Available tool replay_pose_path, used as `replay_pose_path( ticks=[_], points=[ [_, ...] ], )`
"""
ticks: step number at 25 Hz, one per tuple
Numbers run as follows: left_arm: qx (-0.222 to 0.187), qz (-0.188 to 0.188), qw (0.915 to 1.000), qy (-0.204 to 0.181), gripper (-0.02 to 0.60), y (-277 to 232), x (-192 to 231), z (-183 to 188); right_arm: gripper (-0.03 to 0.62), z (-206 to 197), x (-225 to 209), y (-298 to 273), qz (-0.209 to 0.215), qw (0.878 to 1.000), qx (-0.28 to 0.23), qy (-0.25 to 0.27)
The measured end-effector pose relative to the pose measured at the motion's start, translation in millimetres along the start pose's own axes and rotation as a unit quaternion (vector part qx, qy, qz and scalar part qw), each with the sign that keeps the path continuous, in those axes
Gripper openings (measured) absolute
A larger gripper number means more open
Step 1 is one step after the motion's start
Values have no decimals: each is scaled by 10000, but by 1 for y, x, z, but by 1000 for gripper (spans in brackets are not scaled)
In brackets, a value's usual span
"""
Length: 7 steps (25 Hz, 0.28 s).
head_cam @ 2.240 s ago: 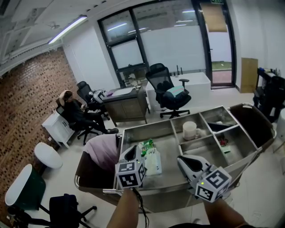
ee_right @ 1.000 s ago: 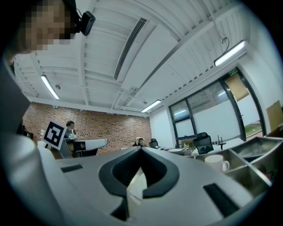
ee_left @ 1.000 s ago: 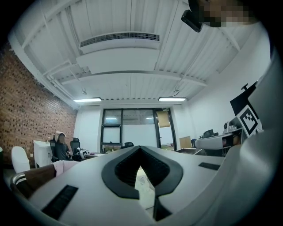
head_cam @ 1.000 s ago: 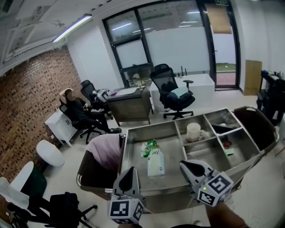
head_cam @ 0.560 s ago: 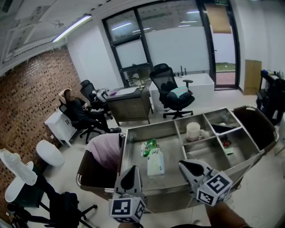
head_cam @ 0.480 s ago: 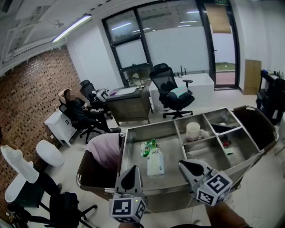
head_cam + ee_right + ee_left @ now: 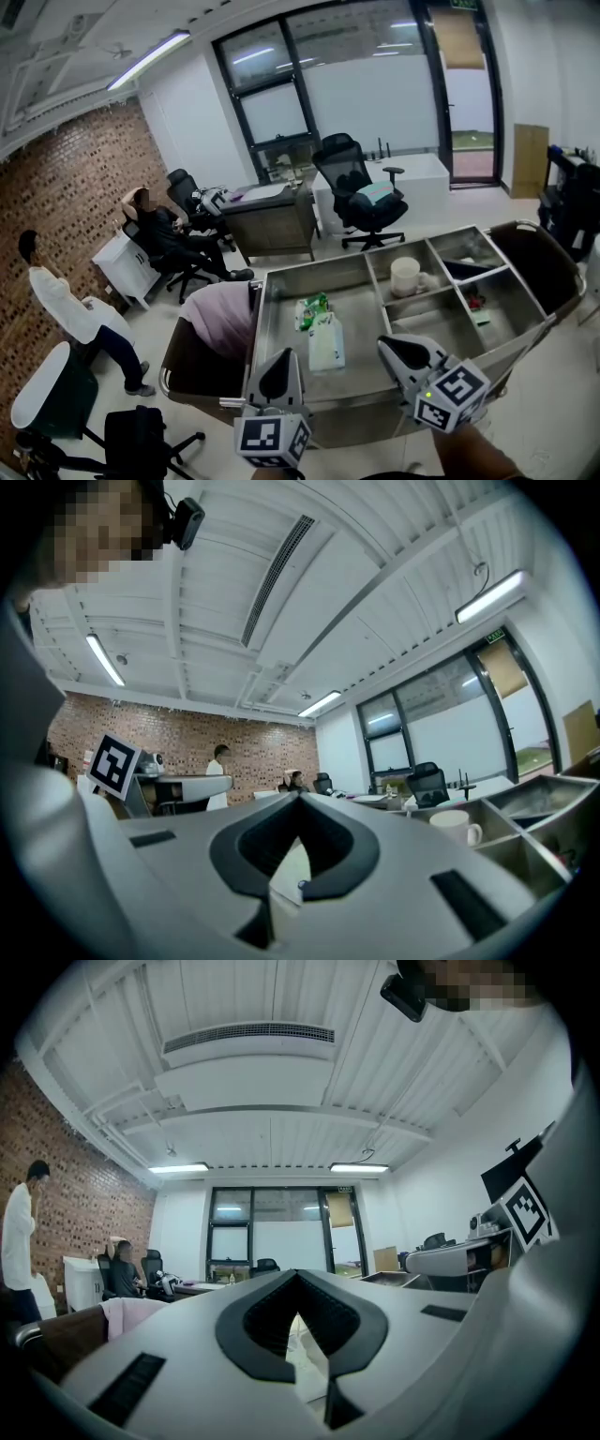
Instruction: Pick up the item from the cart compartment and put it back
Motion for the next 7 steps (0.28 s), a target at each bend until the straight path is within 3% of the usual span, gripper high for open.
replay_pose_path(
  ticks=[7],
  points=[
    [13,-8,10000,-5,0,-1,1,-4,11,-1,-1,-2,-10,10000,11,-6]
  ],
)
Point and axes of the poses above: the fingertips, and each gripper's own axes: y backward along the fingers, x to its left, z out of its top, the point moved 10 cm from there along y, backward along the fingers, and after that the axes turned 6 degrees about -z, right-handed, at the moved point
